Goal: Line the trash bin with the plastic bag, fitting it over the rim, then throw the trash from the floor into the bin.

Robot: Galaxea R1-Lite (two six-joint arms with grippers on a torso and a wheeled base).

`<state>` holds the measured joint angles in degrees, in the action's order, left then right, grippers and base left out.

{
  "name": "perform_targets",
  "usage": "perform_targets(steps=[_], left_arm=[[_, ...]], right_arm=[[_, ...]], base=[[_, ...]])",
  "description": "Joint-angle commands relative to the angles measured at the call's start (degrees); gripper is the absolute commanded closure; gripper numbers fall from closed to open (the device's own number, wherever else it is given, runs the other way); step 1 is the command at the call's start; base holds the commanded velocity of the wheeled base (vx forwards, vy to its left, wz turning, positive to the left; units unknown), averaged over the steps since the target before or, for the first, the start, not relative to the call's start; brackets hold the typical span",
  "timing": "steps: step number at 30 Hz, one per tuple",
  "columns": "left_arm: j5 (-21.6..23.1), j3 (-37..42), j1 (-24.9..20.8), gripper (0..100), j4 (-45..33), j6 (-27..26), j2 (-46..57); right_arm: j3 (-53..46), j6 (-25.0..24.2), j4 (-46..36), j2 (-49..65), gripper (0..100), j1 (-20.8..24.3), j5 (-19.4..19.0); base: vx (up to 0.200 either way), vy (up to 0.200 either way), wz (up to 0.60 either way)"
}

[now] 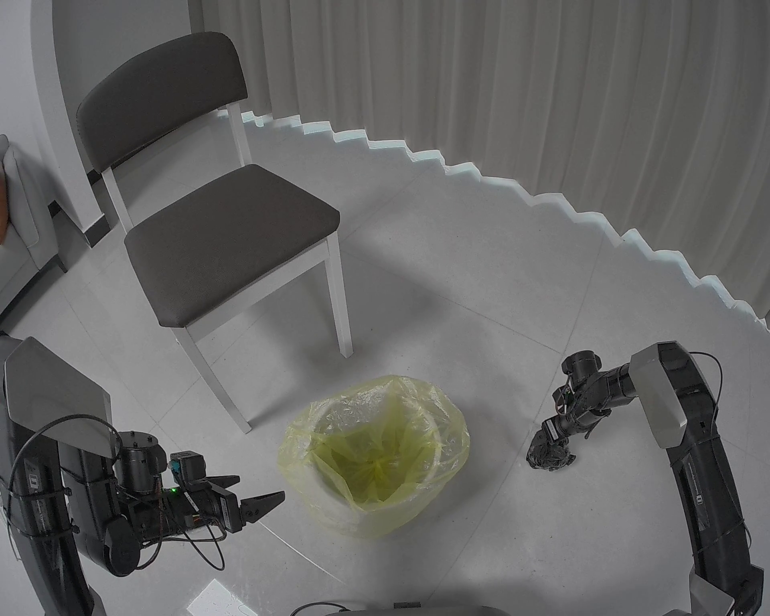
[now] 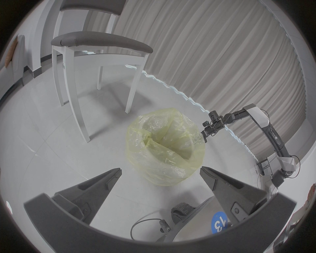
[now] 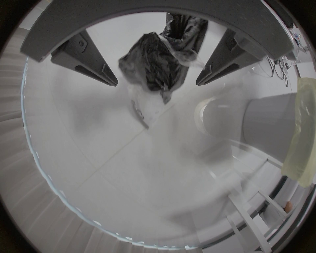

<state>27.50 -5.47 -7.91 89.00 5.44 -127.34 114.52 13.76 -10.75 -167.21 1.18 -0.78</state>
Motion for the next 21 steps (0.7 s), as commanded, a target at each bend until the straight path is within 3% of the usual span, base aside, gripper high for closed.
perform_targets(steps=[1,21], left_arm=[[0.0,-0.1,0.1,0,1.0,0.0,-0.5],[0.0,0.2,0.1,0,1.0,0.0,-0.1]], right_arm=[[0.1,-0.1,-1.7,-2.2,0,0.0,0.5],[0.1,0.0,-0.3,-1.1,0,-0.1,0.3]], base=[[0.000,0.000,0.00],[0.000,0.000,0.00]])
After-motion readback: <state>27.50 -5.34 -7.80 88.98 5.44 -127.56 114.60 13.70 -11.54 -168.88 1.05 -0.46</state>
